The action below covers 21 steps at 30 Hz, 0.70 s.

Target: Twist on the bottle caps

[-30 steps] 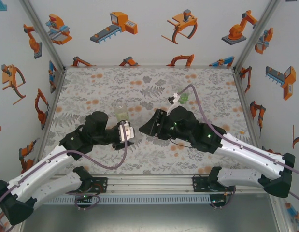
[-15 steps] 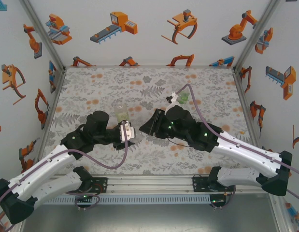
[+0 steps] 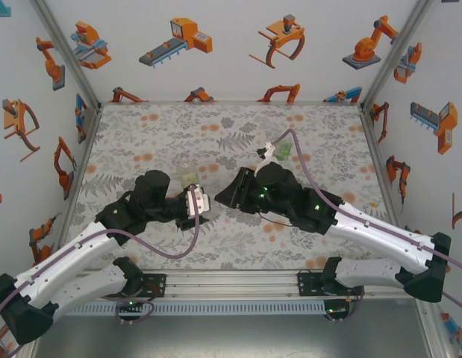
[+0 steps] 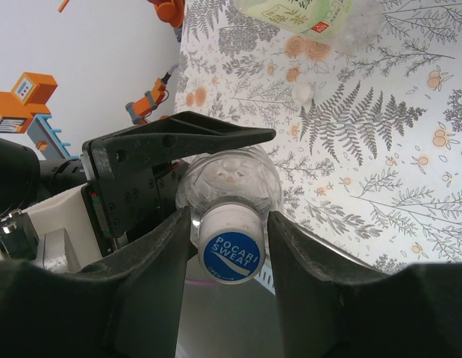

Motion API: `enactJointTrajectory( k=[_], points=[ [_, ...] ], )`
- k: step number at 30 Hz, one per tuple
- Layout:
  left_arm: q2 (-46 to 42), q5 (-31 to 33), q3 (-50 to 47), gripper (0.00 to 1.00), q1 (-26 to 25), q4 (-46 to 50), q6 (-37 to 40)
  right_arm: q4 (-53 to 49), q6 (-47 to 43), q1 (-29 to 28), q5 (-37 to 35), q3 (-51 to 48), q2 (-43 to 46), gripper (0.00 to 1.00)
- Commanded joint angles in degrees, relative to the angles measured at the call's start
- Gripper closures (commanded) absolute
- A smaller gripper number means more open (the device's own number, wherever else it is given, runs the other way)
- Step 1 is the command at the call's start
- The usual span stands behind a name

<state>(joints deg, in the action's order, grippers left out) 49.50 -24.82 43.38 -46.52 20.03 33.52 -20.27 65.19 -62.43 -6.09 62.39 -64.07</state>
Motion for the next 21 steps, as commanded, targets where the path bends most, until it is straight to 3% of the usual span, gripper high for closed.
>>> enactJointTrajectory(
  k=[1, 16, 21],
  points=[
    [0.42, 0.59, 1.79, 1.00, -0.24, -1.67, -1.12, 0.85, 1.06, 0.31, -0.42, 0.40, -0.18, 0.57],
    [0.70, 2.22, 2.15, 1.00, -0.24, -1.90, -1.76, 0.66, 2.40, 1.77, 1.25, 0.22, -0.97, 0.58],
    [1.34, 3.07, 2.49, 1.00, -0.25, -1.59, -2.10, 0.62, 2.48, 2.09, 1.84, 0.44, -1.14, 0.62]
  ],
)
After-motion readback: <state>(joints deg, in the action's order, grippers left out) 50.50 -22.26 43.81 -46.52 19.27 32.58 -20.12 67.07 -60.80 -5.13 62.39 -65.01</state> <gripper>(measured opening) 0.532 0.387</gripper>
